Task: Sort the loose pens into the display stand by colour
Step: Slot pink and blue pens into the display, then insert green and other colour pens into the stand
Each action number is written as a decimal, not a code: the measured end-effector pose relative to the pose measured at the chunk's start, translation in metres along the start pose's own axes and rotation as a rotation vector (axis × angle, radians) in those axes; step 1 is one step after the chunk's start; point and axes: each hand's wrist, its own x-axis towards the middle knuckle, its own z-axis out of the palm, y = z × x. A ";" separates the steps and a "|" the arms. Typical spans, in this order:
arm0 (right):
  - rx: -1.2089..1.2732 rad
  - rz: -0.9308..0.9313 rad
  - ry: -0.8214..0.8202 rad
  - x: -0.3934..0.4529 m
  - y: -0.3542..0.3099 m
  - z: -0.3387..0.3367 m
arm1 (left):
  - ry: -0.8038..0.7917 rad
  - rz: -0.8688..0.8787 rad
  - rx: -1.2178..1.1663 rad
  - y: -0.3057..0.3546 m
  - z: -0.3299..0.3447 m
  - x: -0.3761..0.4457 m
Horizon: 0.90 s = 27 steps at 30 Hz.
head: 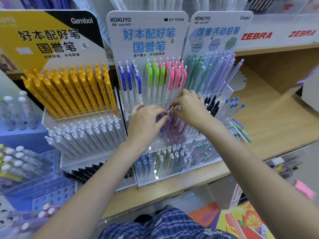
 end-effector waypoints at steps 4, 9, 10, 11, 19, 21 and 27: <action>0.268 0.017 0.164 -0.021 0.016 -0.006 | 0.022 -0.012 -0.026 0.002 -0.008 -0.001; 0.448 0.069 0.379 -0.055 0.102 -0.036 | 0.207 0.096 -0.072 0.046 0.004 0.002; 0.508 0.112 0.387 -0.058 0.125 -0.037 | 0.203 0.125 -0.080 0.061 0.015 0.005; 0.558 0.156 0.385 -0.060 0.151 -0.036 | 0.193 0.149 -0.090 0.075 0.029 0.010; 0.671 0.247 -0.011 -0.052 0.359 0.019 | 0.111 0.120 -0.038 0.177 0.175 0.047; 0.651 0.250 -0.124 -0.041 0.388 0.035 | 0.068 0.092 0.021 0.197 0.198 0.053; 0.483 0.155 -0.439 -0.017 0.418 0.107 | -0.136 -0.117 0.093 0.224 0.279 0.058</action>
